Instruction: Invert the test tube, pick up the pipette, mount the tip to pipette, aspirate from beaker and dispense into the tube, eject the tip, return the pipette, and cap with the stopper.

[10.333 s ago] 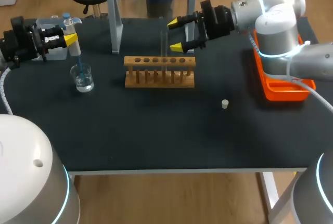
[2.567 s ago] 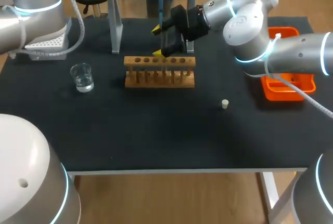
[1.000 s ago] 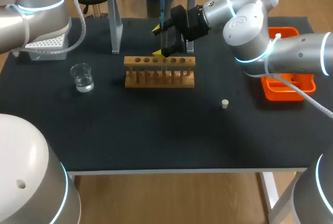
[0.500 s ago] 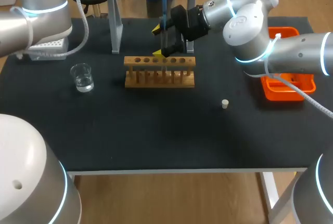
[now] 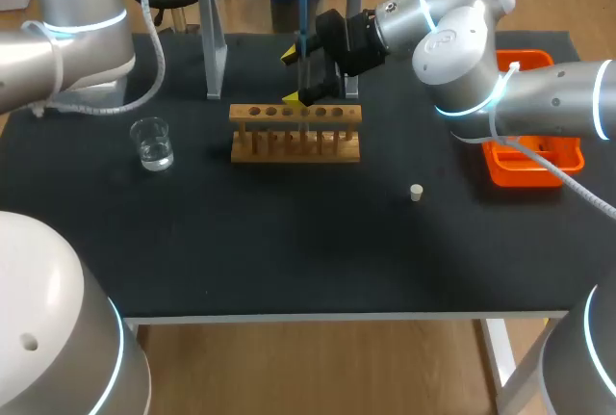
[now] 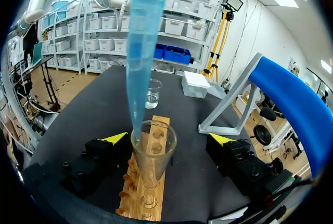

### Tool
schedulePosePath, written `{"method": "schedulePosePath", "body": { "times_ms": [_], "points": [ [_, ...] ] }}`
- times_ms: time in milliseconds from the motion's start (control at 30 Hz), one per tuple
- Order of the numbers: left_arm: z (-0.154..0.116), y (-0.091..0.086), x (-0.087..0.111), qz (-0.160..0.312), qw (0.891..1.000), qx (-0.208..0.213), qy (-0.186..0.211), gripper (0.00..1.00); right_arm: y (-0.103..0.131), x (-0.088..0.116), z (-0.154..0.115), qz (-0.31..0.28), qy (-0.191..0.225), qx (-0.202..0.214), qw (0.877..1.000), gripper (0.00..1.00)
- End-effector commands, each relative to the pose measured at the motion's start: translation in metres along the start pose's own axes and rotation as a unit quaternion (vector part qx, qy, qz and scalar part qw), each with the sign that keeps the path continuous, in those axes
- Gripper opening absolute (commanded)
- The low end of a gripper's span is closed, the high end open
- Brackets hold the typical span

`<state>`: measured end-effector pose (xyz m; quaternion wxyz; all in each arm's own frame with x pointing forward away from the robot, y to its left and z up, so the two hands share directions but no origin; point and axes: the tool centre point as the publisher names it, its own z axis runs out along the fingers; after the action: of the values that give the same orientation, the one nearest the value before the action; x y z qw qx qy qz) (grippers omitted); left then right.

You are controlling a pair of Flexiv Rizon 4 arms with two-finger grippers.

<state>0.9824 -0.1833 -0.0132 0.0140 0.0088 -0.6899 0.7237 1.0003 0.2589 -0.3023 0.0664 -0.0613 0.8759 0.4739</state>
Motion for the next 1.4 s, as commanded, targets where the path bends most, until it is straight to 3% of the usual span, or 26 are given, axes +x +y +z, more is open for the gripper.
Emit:
{"method": "schedulePosePath", "body": {
  "times_ms": [33,667,1400],
  "points": [
    [0.0009,0.0021,-0.0030,-0.001,1.000,-0.001,0.002,0.00,-0.0001,-0.0009,-0.0007,0.000,0.002,0.001,1.000,1.00],
    [-0.0025,0.0031,-0.0067,0.010,1.000,-0.018,-0.015,0.00,-0.0001,-0.0009,-0.0007,0.000,0.002,0.001,1.000,1.00],
    [0.0004,0.0042,-0.0128,0.025,1.000,0.006,-0.007,0.00,-0.0001,-0.0009,-0.0007,0.000,0.002,0.001,1.000,1.00]
  ]
}}
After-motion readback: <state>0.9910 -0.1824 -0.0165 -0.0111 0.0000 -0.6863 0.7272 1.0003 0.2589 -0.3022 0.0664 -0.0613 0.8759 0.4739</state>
